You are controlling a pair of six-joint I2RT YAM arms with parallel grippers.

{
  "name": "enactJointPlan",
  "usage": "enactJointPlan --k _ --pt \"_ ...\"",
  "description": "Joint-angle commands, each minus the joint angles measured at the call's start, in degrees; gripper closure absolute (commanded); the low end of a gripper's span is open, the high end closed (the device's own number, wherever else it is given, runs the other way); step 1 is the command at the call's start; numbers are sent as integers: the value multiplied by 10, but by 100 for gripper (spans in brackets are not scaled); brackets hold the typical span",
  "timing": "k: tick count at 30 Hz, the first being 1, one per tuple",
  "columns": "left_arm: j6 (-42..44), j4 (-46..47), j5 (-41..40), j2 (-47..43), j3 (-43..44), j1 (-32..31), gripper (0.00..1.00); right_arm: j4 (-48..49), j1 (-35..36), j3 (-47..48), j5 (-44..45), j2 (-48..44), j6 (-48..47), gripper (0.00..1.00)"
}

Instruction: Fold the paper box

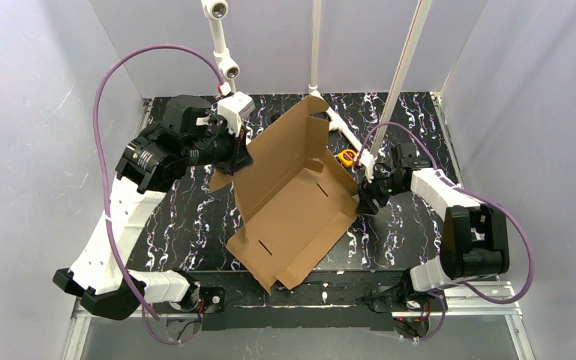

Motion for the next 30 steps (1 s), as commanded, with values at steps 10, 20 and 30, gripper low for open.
enactJointPlan --k 10,20,30 --pt "52 24 4 -18 37 4 100 42 20 39 -77 42 50 99" --pt "132 75 74 9 110 2 100 510 89 -83 96 -108 305 99" --pt "73 149 140 -109 -104 -23 100 735 190 -171 322 12 285 99"
